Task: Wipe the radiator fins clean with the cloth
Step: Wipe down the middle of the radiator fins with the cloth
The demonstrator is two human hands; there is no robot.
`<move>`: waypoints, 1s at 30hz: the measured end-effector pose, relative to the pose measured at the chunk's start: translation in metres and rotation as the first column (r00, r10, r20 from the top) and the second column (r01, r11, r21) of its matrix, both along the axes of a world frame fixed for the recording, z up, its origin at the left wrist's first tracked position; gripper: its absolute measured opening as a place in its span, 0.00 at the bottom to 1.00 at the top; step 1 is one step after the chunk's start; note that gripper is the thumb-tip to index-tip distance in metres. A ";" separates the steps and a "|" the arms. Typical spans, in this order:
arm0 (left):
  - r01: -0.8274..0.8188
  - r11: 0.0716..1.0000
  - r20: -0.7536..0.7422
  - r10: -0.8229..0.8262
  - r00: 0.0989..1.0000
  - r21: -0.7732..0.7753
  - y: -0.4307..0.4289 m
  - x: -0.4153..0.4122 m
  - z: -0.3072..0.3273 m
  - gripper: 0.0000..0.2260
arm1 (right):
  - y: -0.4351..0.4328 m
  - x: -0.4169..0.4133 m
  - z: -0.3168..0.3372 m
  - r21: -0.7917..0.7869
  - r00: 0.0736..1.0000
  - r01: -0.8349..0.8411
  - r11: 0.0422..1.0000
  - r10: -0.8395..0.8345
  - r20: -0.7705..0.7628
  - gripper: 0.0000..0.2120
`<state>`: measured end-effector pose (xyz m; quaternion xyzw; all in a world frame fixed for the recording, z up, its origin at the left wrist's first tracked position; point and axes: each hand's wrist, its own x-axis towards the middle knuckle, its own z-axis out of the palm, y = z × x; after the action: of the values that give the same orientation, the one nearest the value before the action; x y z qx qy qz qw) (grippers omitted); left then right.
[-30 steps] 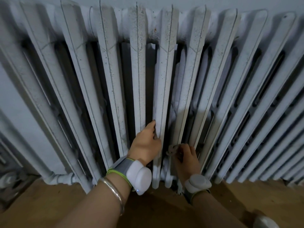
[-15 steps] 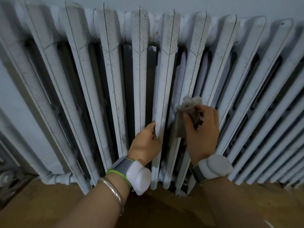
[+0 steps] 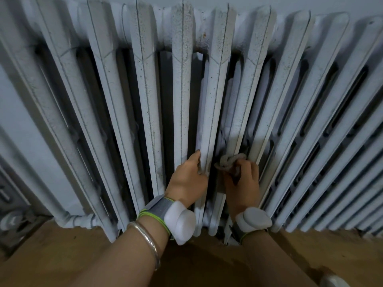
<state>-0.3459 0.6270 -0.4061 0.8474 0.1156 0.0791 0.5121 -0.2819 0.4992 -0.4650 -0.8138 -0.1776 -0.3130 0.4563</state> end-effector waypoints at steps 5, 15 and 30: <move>-0.031 0.987 0.030 0.027 0.999 0.155 -0.004 -0.005 0.007 0.24 | -0.001 -0.001 -0.029 -0.031 0.995 -0.019 0.999 0.016 -0.095 0.12; 0.041 0.998 -0.042 -0.039 0.998 0.042 0.004 -0.009 0.005 0.31 | -0.011 -0.009 -0.058 -0.108 0.949 -0.085 0.990 0.047 -0.313 0.11; -0.176 0.945 -0.016 0.188 0.982 0.275 0.032 -0.043 0.046 0.14 | 0.006 -0.034 0.052 0.064 0.953 -0.256 0.965 0.263 -0.148 0.10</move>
<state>-0.3885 0.6589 -0.3600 0.8969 0.1922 0.1233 0.3787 -0.3157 0.5047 -0.4134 -0.7950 -0.2399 -0.1898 0.5238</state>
